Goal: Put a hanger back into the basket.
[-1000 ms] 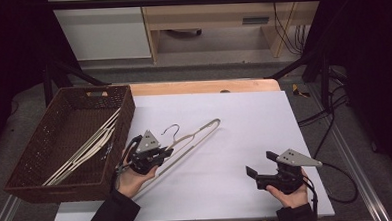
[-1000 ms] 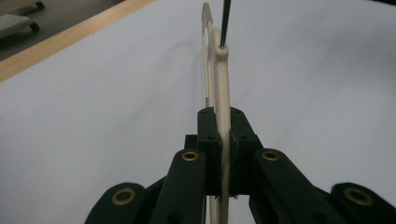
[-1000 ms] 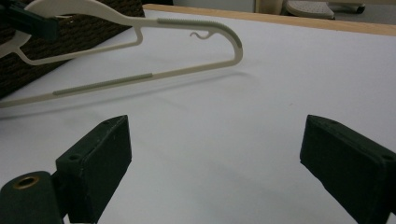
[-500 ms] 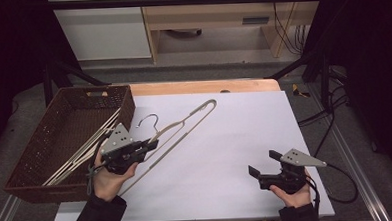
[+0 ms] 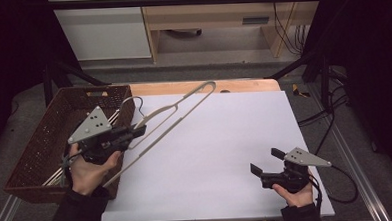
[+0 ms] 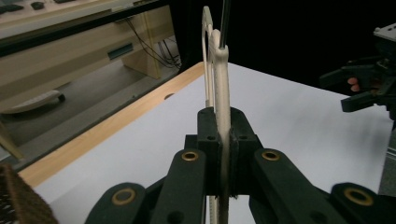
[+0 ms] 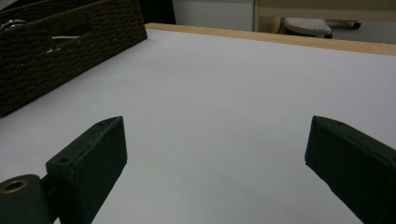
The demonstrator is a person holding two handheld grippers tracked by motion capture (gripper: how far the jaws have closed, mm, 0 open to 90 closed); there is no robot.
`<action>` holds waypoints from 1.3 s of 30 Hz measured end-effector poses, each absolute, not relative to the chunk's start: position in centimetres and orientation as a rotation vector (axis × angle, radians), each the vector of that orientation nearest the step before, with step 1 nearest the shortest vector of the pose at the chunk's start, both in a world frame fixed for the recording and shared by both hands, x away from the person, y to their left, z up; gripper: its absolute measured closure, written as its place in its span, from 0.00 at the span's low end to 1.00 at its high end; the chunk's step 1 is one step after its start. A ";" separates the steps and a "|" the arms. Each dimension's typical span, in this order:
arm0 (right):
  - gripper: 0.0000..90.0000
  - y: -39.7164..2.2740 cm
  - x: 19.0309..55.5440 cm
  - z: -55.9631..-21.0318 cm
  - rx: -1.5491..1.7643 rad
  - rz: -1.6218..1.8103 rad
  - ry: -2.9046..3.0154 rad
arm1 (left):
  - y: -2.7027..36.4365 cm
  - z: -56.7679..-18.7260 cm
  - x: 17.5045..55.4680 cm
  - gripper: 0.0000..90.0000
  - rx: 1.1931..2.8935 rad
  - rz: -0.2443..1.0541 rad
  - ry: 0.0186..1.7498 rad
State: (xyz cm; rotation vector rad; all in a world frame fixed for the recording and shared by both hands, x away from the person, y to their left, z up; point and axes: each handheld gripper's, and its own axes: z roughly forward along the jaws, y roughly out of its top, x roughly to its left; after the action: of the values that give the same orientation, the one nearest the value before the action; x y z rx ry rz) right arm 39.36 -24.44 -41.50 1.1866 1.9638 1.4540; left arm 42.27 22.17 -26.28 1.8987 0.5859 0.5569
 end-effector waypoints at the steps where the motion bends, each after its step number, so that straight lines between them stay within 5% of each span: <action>1: 0.07 -24.5 39.4 -41.5 1.182 1.453 1.961 | 22.4 -25.9 42.4 0.95 1.901 0.559 0.586; 19: 0.06 -24.7 39.4 -41.3 1.177 1.439 1.966 | 30.8 -21.6 44.9 0.95 1.896 0.672 0.679; 39: 0.06 -24.5 39.5 -41.4 1.173 1.427 1.973 | 37.9 -26.3 47.4 0.95 1.984 0.817 0.856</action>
State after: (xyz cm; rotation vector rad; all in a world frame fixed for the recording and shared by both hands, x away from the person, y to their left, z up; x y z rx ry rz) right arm 39.48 -24.52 -41.43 1.1729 1.9725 1.4274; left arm 47.42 37.86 -26.27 1.9841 0.8556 0.8173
